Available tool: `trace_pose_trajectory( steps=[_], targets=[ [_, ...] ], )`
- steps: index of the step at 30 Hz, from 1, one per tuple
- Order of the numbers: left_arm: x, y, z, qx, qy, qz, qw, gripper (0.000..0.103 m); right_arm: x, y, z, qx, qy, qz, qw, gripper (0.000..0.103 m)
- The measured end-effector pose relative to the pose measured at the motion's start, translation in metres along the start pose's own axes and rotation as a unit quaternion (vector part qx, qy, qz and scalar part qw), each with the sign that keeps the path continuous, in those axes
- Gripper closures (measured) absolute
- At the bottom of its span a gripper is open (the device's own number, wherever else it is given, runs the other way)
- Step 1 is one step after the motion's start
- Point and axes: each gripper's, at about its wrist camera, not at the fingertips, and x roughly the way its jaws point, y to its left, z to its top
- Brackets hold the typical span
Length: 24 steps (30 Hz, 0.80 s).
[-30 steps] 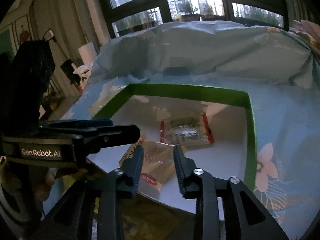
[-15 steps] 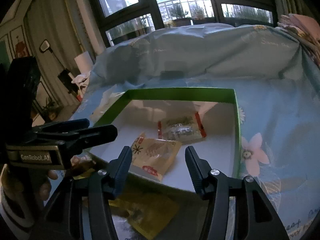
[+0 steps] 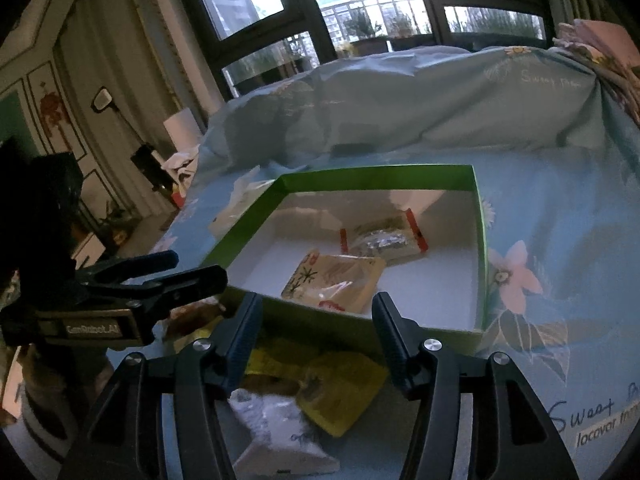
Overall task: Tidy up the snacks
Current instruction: 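Withdraw the right gripper and reach toward the white snack bag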
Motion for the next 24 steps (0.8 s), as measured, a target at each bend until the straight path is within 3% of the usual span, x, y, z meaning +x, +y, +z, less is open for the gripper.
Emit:
trace_pose_trajectory(
  steps=[13, 24],
  targets=[
    [-0.017, 0.024, -0.028, -0.041, 0.009, 0.000, 0.9991, 0.000, -0.012, -0.002, -0.019, 0.026, 0.003, 0.006, 1.000, 0.044],
    [-0.025, 0.020, -0.058, -0.040, 0.033, -0.046, 0.9976, 0.000, -0.013, -0.015, -0.045, 0.064, 0.023, 0.030, 0.997, 0.044]
  ],
)
